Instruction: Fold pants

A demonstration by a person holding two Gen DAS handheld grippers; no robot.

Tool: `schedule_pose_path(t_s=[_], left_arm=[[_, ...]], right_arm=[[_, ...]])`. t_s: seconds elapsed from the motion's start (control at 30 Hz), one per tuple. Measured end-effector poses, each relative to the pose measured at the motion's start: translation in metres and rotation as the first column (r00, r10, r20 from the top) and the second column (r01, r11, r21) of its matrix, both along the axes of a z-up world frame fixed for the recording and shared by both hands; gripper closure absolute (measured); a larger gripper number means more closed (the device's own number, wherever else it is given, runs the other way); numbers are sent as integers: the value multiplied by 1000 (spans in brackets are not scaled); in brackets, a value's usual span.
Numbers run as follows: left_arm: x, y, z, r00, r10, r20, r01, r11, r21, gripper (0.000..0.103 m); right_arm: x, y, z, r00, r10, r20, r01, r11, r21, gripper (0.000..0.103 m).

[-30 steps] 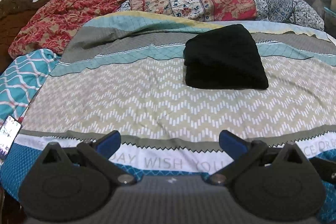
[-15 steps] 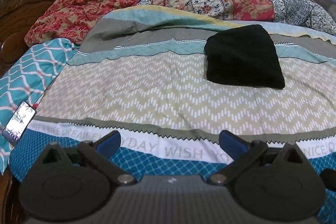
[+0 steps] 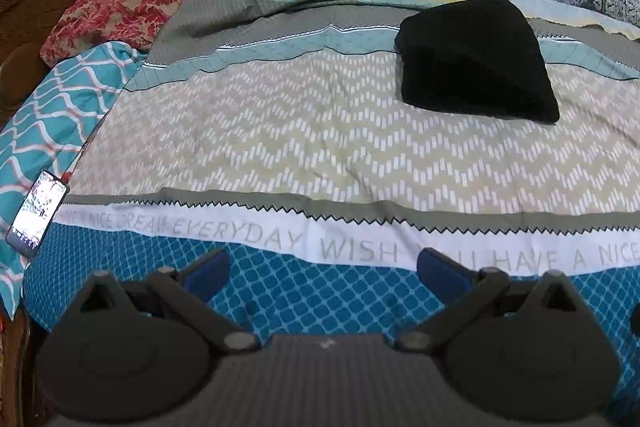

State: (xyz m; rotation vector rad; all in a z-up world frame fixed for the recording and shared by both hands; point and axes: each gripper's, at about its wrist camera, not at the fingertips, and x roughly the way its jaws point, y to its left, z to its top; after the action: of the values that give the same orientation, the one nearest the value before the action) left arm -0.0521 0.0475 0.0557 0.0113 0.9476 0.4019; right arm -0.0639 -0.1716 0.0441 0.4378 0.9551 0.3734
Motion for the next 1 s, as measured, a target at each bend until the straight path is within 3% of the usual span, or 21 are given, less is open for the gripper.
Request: schedule_pose_path(t_s=[0.27,0.67,1.0], left_arm=[[6,1,-9,999,17,-33,-15,997,79,0],[10,13,-21,996,37,-87,-32,998,51,0],[6,6,-7,1000,3,-12,-3,999,45,0]], right_arm=[[3,-3,-4,1000,-5,-20,5,1000,4,0],[7,-4,-11,998,-9,-59,10,1000,17,0],[8,-4,-12,998,-15,-57,16,1000,5,0]])
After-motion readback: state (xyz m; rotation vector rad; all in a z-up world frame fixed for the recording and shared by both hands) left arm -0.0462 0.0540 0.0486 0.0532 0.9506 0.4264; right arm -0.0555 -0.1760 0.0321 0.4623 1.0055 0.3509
